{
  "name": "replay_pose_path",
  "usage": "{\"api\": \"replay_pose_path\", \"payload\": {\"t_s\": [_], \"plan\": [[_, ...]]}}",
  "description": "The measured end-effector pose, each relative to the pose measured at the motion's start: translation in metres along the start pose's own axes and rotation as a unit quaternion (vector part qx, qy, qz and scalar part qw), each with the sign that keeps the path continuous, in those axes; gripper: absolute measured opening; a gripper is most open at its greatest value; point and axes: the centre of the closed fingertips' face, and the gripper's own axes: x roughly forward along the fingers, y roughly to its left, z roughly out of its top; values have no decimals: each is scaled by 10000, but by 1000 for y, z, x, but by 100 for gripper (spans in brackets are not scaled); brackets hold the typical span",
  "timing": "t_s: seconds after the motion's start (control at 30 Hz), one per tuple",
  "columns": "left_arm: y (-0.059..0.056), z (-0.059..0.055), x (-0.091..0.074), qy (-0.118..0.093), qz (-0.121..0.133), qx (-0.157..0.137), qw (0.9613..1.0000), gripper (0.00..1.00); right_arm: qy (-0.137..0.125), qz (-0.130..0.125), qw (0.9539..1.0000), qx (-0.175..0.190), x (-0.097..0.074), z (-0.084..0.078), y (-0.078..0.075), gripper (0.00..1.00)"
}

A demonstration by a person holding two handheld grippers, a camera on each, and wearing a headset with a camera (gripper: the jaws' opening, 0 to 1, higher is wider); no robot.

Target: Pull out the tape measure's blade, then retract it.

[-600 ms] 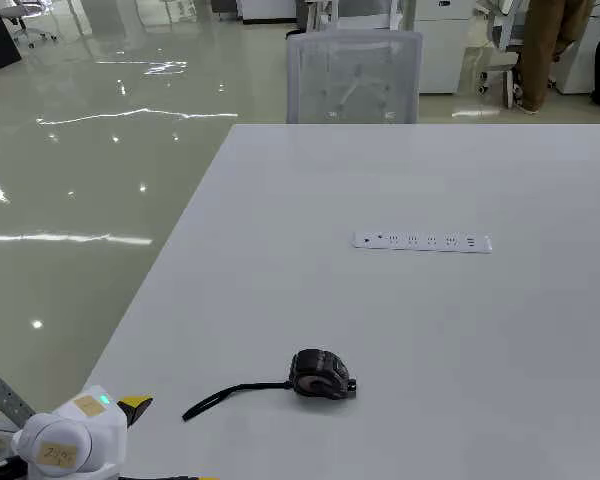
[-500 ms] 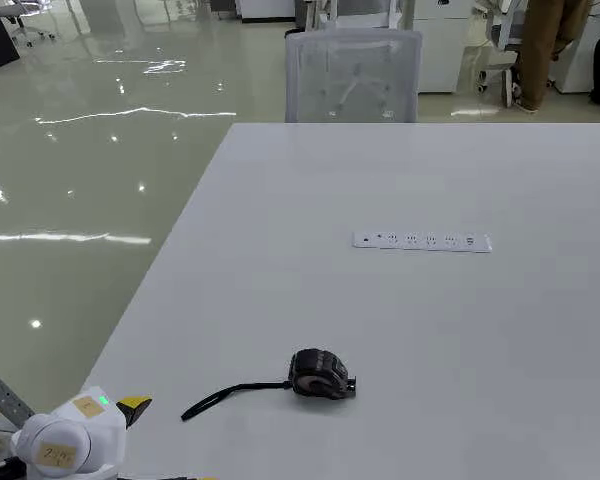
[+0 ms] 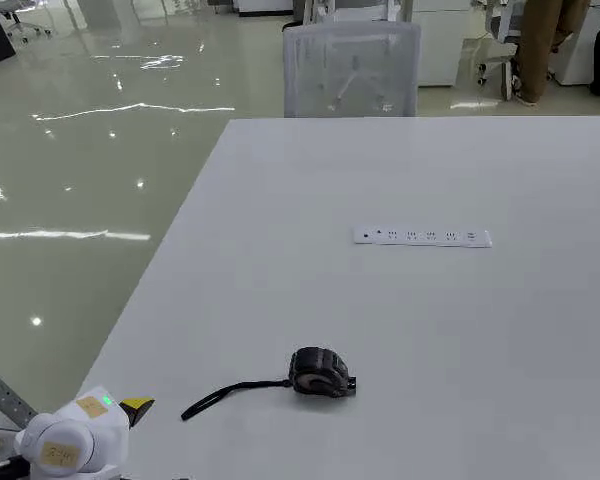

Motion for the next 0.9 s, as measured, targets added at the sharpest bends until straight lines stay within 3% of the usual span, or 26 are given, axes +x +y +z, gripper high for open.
{"api": "replay_pose_path", "payload": {"t_s": [0.27, 0.9], "plan": [[4, 7, 10, -13, -17, 46, 10000, 96, 60, 104, 9999, -117, 11, 4, 0, 97], [0, 20, 41, 46, -282, 184, 9994, 96, 211, 343, 9987, -326, 38, 11, 4, 96]]}}
